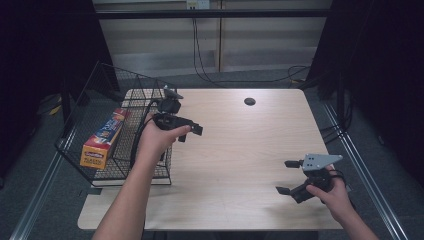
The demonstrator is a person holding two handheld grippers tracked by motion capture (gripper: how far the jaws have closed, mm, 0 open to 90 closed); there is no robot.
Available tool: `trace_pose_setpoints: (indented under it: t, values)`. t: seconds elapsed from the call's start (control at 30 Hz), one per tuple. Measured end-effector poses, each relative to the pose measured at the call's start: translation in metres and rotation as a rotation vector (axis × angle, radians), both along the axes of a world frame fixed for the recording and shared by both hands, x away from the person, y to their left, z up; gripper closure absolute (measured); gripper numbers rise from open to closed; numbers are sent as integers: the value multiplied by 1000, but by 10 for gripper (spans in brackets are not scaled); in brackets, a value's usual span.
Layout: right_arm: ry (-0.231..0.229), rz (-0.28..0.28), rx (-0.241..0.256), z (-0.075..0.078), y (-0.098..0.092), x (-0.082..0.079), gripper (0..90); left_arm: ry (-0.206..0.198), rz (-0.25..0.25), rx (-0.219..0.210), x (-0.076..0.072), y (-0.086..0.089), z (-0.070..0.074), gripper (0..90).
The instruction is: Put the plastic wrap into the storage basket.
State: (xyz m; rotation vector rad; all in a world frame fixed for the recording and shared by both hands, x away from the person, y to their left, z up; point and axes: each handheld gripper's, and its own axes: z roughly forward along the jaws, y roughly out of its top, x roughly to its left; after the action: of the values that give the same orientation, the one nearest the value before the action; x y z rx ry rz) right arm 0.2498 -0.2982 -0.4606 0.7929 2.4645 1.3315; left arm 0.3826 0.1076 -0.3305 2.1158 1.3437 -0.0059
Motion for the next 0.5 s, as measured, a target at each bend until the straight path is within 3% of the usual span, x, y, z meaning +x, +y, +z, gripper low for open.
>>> trace_pose_setpoints:
  t: [0.5]
  values:
    - [2, 5, -6, -1, 1, 0, 41, -18, -70, -17, -8, -19, -18, 135]
